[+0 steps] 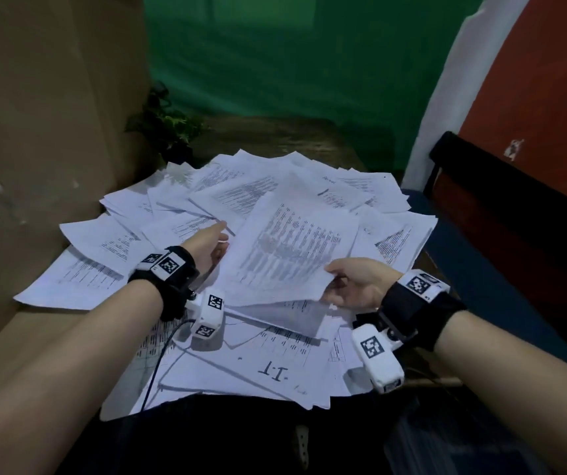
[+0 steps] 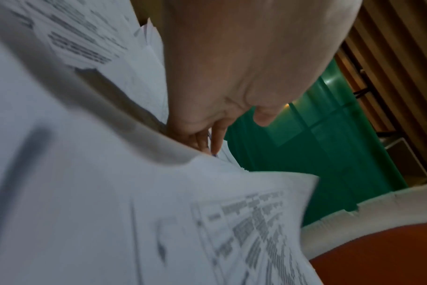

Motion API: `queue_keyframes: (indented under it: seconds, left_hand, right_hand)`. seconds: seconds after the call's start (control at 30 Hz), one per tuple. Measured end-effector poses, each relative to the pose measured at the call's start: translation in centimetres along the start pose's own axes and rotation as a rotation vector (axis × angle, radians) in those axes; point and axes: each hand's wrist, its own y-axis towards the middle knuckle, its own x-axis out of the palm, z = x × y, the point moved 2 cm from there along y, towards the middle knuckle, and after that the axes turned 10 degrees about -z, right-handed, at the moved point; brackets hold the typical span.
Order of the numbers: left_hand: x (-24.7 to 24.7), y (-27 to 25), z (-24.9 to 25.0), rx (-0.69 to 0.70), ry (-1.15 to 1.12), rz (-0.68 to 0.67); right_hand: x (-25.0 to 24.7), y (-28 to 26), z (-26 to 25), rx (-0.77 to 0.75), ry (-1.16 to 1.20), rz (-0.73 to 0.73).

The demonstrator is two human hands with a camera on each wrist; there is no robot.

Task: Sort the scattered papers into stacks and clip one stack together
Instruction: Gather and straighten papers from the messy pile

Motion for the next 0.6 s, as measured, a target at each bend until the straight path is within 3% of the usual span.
queue_keyframes:
  seconds: [0.1, 0.2, 0.3, 0.47, 0.6]
  left_hand:
    - [1.0, -1.0, -0.1, -0.056, 0.301, -0.125]
    - [1.0, -1.1, -0.4, -0.036, 0.631, -0.09]
    - [0.8, -1.3, -0.8, -0.022, 0.772, -0.11]
    - [1.6, -1.5, -1.2, 0.029, 0.642, -0.184]
    - [1.4, -3.4, -0.4, 0.027, 0.477, -0.214]
  right_hand:
    - [0.5, -0.4, 0.4, -0.018, -0.229, 0.064]
    - [0.1, -0.8, 0.1, -0.051, -0.441, 0.106]
    - [-0.4, -0.6, -0.7, -0.093, -0.571, 0.199]
    - [0.5, 1.3, -1.5, -0.166, -0.309, 0.166]
    - [0.8, 2.3, -1.5, -0.157, -0.311, 0.242]
